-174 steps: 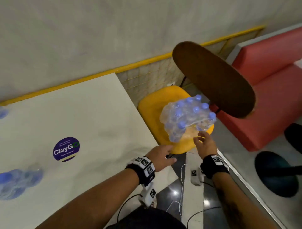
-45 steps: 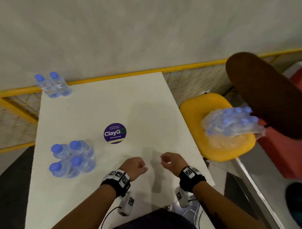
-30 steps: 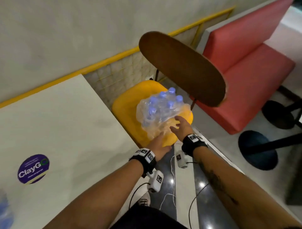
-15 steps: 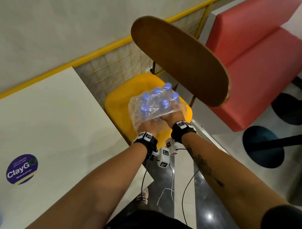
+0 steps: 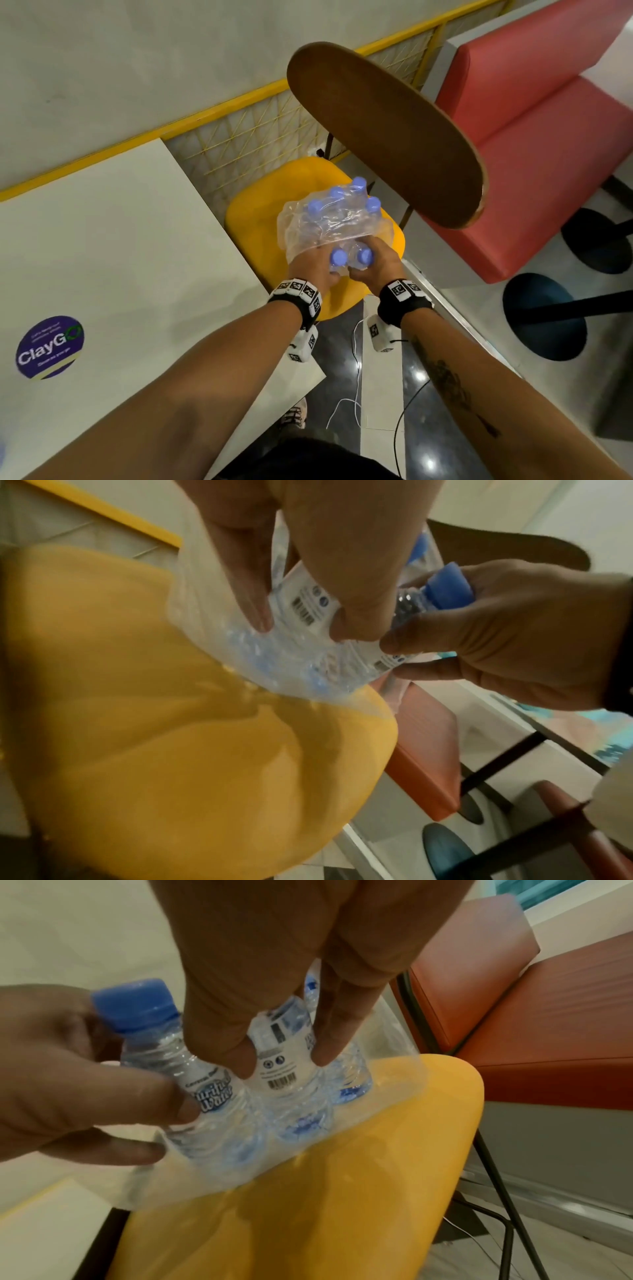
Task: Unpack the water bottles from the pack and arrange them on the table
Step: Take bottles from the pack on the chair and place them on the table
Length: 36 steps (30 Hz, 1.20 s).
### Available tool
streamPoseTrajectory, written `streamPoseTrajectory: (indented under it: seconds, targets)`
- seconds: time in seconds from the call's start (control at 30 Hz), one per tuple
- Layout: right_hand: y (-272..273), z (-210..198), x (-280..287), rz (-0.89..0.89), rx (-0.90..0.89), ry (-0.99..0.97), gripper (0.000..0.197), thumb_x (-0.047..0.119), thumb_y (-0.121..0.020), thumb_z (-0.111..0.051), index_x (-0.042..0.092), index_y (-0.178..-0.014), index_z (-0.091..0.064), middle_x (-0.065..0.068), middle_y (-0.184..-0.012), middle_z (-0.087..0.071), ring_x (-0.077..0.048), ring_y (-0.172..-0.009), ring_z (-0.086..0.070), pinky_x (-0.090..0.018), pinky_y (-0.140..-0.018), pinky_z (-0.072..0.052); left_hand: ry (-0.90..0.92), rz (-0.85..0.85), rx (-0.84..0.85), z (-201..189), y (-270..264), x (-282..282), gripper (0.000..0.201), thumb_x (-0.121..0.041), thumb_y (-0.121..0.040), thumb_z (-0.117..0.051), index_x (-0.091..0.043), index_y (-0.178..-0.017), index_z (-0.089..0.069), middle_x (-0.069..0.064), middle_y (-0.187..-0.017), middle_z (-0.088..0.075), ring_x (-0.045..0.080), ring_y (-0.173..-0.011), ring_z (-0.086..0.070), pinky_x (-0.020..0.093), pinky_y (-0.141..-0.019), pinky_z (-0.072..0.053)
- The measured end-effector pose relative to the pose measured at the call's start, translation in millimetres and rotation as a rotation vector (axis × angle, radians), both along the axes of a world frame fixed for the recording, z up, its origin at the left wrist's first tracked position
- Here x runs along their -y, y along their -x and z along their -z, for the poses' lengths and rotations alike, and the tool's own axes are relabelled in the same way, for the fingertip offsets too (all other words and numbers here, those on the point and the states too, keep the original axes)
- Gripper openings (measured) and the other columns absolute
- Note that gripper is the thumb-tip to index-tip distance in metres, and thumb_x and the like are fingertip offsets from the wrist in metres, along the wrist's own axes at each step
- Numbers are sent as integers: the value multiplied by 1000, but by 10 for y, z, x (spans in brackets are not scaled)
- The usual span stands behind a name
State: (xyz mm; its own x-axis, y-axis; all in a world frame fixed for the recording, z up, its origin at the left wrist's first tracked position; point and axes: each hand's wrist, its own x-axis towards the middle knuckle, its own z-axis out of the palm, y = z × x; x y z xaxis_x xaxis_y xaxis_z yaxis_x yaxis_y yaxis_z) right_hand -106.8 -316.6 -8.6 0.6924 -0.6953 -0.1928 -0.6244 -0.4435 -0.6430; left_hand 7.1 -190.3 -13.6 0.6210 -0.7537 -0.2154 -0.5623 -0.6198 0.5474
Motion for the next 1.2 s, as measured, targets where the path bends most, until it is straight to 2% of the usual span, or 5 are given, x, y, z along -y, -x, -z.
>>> streamPoseTrajectory:
  seconds: [0.17, 0.33, 0.63, 0.8, 1.2]
  targets:
    - [256, -287, -302, -33, 7, 31, 63, 20, -64, -85, 19, -122, -61, -5, -116, -67, -26, -101, -63, -39, -90, -52, 108, 150, -61, -199, 63, -427, 61, -26, -68, -76, -19, -124, -54, 4, -120, -54, 33, -92, -62, 42, -74, -55]
    - [392, -326, -883, -140, 50, 43, 71, 25, -60, -89, 21, -125, -61, 3, -117, -66, -16, -100, -62, -26, -86, -47, 298, -72, -172, -440, -42, -1372, 55, -40, -58, -85, -27, -106, -60, -6, -104, -58, 18, -88, -62, 34, -77, -55]
    - [-309, -313, -2813, -594, -25, -48, 45, 36, -61, -81, 26, -101, -63, 6, -97, -66, -14, -87, -61, -27, -78, -50, 16, -327, 110, -719, -707, -3837, 42, -71, -64, -62, -34, -82, -57, -13, -79, -63, 16, -78, -62, 41, -84, -53]
    - [-823, 13, -3849, -806, -94, -94, 56, 54, -60, -73, 38, -110, -54, 21, -100, -57, -3, -91, -57, -21, -84, -46, -194, -486, 151, -699, -986, -4964, 48, -75, -62, -57, -42, -96, -54, -20, -101, -60, 13, -113, -53, 62, -118, -16]
    - [-1621, 83, -5457, -1005, -89, -68, 64, 35, -64, -79, 31, -122, -52, 6, -110, -60, -17, -96, -58, -30, -84, -47, -292, -588, 43, -490, -1315, -5917, 31, -59, -64, -63, -37, -85, -60, -17, -82, -65, 16, -93, -60, 63, -112, -19]
